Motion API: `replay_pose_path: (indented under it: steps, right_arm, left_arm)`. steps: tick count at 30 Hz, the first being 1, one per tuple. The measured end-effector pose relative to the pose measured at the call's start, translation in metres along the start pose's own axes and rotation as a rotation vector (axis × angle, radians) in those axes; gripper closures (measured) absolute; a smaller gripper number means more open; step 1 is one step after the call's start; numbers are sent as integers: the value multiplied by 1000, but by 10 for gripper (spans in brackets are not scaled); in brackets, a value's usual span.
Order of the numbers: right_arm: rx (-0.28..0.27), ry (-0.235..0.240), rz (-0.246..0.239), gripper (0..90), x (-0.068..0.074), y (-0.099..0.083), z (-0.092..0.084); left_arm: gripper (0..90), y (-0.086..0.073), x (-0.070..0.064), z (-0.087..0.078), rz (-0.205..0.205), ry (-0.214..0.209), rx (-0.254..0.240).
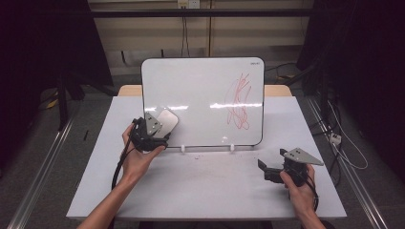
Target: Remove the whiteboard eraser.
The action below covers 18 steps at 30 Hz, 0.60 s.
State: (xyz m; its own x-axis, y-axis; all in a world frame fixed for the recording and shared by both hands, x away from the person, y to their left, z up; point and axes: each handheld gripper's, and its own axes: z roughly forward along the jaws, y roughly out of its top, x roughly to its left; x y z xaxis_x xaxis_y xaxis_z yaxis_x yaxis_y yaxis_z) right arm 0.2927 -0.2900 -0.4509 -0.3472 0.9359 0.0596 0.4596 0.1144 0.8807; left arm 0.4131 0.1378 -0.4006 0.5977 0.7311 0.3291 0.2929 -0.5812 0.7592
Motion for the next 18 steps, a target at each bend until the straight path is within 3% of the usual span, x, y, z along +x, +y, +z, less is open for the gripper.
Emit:
replay_pose_path:
  steps: [5,18]
  right_arm:
    - [2,0,1,61,0,0,1]
    - [3,-3,-8,61,1,0,0]
  left_arm:
    - [257,0,-6,4,35,8,25]
    - [302,1,-12,5,33,59,38]
